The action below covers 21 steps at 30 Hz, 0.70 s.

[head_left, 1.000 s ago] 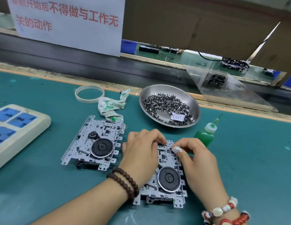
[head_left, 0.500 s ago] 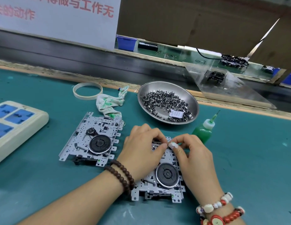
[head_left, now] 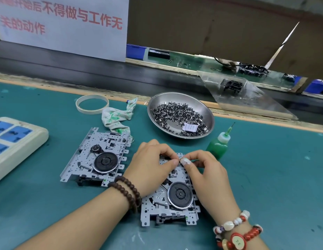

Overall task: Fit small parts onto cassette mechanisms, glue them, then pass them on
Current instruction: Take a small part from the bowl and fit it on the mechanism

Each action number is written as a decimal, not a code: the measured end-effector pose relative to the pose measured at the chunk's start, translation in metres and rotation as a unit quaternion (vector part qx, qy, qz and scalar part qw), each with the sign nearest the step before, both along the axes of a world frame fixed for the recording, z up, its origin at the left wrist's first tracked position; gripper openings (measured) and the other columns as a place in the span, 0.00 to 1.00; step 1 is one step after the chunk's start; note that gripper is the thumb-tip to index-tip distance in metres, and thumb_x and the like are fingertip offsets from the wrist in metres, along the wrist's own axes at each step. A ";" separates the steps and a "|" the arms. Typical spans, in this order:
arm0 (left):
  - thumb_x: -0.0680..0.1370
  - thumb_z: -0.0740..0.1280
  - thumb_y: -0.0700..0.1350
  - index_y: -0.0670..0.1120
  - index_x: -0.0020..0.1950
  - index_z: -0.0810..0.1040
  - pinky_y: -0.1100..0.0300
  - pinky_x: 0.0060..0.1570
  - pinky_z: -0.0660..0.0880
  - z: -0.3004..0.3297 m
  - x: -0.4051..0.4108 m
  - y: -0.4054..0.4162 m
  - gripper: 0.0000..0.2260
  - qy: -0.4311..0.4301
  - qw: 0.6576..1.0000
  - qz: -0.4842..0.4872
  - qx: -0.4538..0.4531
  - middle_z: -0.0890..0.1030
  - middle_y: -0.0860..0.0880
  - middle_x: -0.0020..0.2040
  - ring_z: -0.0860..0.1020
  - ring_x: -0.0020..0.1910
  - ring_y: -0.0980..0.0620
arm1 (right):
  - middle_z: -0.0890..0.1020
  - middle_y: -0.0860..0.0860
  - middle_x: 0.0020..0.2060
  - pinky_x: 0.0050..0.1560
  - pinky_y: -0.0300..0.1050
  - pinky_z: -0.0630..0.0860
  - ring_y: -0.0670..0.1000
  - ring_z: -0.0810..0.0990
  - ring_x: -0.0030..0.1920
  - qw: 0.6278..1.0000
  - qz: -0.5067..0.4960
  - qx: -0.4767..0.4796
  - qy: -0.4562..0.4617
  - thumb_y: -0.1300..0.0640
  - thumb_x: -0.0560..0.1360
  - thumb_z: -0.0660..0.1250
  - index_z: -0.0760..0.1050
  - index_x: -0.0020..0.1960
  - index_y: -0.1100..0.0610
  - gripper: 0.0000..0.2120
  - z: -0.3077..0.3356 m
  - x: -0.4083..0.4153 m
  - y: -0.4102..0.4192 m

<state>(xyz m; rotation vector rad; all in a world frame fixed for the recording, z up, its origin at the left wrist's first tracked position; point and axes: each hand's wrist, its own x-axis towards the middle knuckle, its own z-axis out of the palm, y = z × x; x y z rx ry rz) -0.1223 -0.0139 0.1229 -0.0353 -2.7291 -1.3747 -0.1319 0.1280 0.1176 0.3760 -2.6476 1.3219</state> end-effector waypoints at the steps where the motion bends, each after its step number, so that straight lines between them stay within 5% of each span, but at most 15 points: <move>1: 0.74 0.67 0.50 0.60 0.36 0.74 0.63 0.53 0.63 0.000 0.000 0.000 0.08 0.000 1.000 -0.001 -0.001 0.71 0.58 0.42 0.67 0.50 0.60 | 0.76 0.43 0.41 0.40 0.21 0.66 0.33 0.73 0.41 1.000 0.000 -0.006 -0.006 0.58 0.74 0.68 0.73 0.38 0.47 0.09 0.000 0.000 0.000; 8: 0.74 0.67 0.50 0.60 0.36 0.73 0.63 0.53 0.63 0.002 0.001 -0.001 0.08 0.004 1.000 -0.008 0.001 0.71 0.58 0.41 0.67 0.50 0.60 | 0.81 0.45 0.42 0.46 0.35 0.72 0.38 0.78 0.43 0.987 0.007 -0.115 -0.110 0.61 0.74 0.66 0.76 0.41 0.49 0.08 -0.006 0.002 0.001; 21: 0.74 0.67 0.50 0.60 0.35 0.73 0.59 0.57 0.65 0.001 0.002 0.000 0.09 0.004 1.000 -0.001 0.001 0.72 0.58 0.42 0.68 0.51 0.58 | 0.78 0.45 0.32 0.33 0.31 0.70 0.40 0.73 0.31 0.962 0.008 -0.186 -0.198 0.68 0.72 0.64 0.75 0.41 0.54 0.10 -0.001 -0.003 0.000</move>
